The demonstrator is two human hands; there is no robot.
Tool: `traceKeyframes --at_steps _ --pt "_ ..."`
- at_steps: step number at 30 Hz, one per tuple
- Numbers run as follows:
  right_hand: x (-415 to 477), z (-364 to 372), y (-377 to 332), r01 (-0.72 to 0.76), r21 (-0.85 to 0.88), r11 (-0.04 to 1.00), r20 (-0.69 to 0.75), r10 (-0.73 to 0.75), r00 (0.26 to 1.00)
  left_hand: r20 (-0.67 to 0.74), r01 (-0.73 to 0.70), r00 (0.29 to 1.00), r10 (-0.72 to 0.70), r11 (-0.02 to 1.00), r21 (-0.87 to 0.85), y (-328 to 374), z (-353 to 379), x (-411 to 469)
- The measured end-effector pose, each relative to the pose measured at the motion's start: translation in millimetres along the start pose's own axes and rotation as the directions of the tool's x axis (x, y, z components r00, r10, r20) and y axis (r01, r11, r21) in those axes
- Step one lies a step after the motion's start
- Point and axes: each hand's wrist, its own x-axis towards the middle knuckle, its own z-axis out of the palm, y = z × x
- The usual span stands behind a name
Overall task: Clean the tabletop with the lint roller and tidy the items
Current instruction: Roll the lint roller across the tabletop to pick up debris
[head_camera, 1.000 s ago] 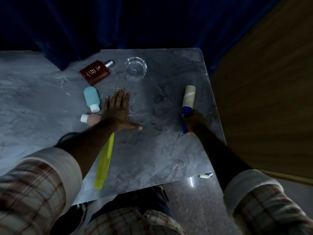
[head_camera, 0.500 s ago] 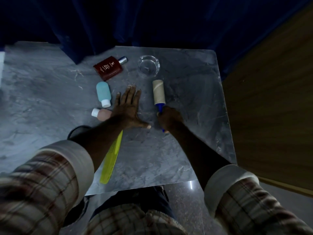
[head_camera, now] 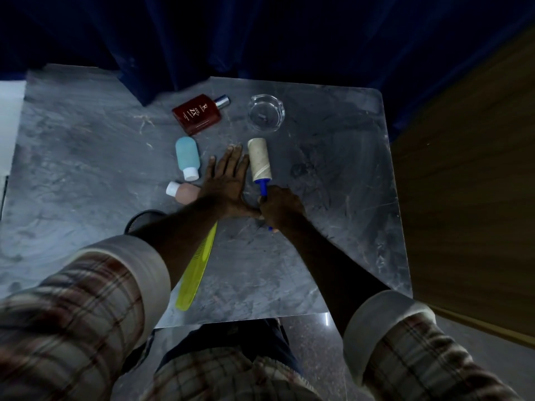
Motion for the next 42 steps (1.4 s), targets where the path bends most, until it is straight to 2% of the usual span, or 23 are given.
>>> traceKeyframes --at_steps 4,11,21,26,31,34,38,39,42 --pt "-2.8 2.9 0.7 0.007 -0.051 0.999 -0.054 -0.010 0.999 -0.008 -0.002 1.000 0.002 1.000 0.003 0.0 0.0 -0.5" --pt "2.7 -3.6 14.2 -0.063 0.067 0.996 -0.068 0.067 0.995 0.005 0.008 1.000 -0.008 1.000 -0.020 0.0 -0.6 -1.7" --pt "9.3 -42.2 113.2 -0.301 0.228 0.926 -0.064 0.323 0.944 0.012 0.035 0.999 -0.034 0.999 -0.038 -1.0 2.3 -0.5" --pt "-2.8 -56.7 166.5 -0.436 0.403 0.805 -0.011 0.481 0.877 0.030 0.029 0.999 -0.028 0.999 -0.035 -0.6 0.7 0.8" --pt "-19.7 -59.8 210.0 -0.463 0.477 0.747 -0.014 0.533 0.846 0.040 0.029 0.999 -0.028 0.999 -0.033 -1.7 0.0 0.7" --pt "-25.5 -54.7 229.1 -0.486 0.609 0.626 0.072 0.567 0.821 0.046 0.031 0.999 -0.029 0.999 -0.032 -0.3 -1.1 1.0" --pt "-31.0 -47.8 243.0 -0.537 0.731 0.420 0.151 0.668 0.728 0.045 0.025 0.999 -0.023 0.999 -0.031 1.3 -3.1 0.1" --pt "-33.0 -47.3 243.8 -0.541 0.738 0.403 0.160 0.674 0.721 0.039 0.022 0.999 -0.021 0.999 -0.035 1.7 -3.6 -0.5" --pt "-35.8 -47.2 247.4 -0.522 0.722 0.455 0.126 0.655 0.745 0.023 0.022 0.999 -0.021 0.999 -0.043 3.5 -4.8 -1.6"
